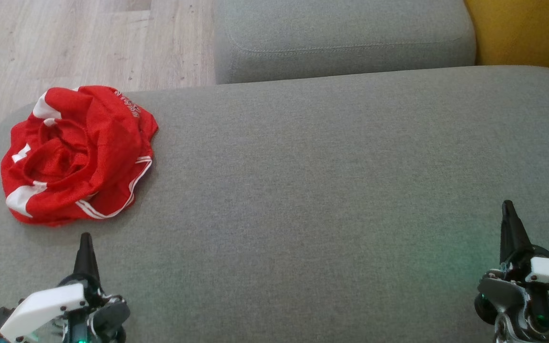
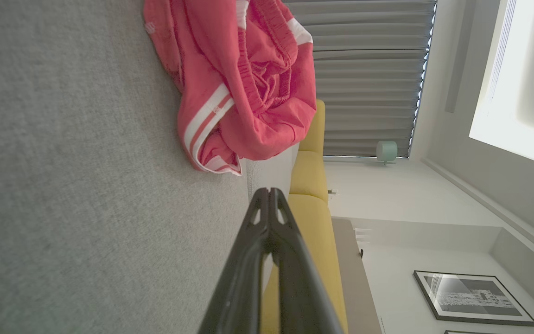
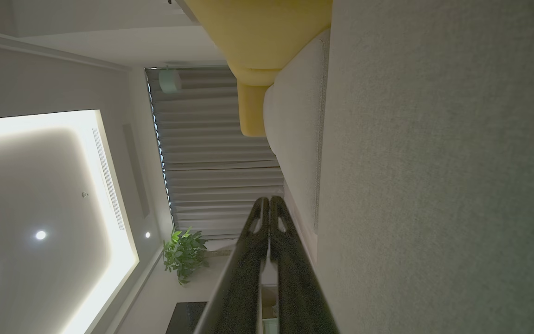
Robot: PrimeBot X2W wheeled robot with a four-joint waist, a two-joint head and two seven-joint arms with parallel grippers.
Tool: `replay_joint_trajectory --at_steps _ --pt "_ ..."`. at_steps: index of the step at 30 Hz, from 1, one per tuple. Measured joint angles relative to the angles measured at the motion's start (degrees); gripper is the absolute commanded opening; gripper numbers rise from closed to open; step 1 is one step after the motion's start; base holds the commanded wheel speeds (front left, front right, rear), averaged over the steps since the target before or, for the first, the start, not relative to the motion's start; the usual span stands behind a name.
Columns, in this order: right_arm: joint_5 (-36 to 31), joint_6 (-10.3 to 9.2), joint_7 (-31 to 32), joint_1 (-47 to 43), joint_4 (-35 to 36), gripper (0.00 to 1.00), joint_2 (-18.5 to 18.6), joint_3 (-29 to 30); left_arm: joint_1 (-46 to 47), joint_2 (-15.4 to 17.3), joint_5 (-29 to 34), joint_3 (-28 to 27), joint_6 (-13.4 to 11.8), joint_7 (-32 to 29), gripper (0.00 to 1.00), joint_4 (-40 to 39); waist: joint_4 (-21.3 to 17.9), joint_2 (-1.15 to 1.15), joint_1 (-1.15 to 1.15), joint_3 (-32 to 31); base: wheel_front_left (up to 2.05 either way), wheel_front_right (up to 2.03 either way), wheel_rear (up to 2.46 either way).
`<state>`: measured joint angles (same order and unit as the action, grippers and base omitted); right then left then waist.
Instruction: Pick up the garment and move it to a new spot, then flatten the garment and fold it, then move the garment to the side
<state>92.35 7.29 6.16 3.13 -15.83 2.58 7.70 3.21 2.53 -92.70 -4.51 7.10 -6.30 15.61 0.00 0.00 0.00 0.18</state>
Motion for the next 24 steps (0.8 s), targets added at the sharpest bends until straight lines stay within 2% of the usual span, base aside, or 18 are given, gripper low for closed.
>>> replay_joint_trajectory --at_steps 17,18,24 --pt "0.0 -0.01 0.0 0.0 0.0 0.0 0.0 0.0 0.0 0.0 0.0 0.0 0.0 0.0 0.0 0.0 0.0 0.0 0.0 0.0 0.0 0.0 0.0" --pt "0.0 0.0 -0.01 -0.08 -0.4 1.0 -0.01 -0.03 -0.07 0.0 -0.01 0.05 -0.03 0.01 1.0 0.38 0.0 0.0 0.0 0.0 0.0 0.0 0.0" --pt "0.0 -0.02 -0.02 -3.3 -4.82 1.0 -0.52 -0.21 -3.13 -0.32 -0.01 0.48 -0.05 0.05 1.0 4.77 -0.01 0.0 0.0 0.04 0.0 0.0 0.0"
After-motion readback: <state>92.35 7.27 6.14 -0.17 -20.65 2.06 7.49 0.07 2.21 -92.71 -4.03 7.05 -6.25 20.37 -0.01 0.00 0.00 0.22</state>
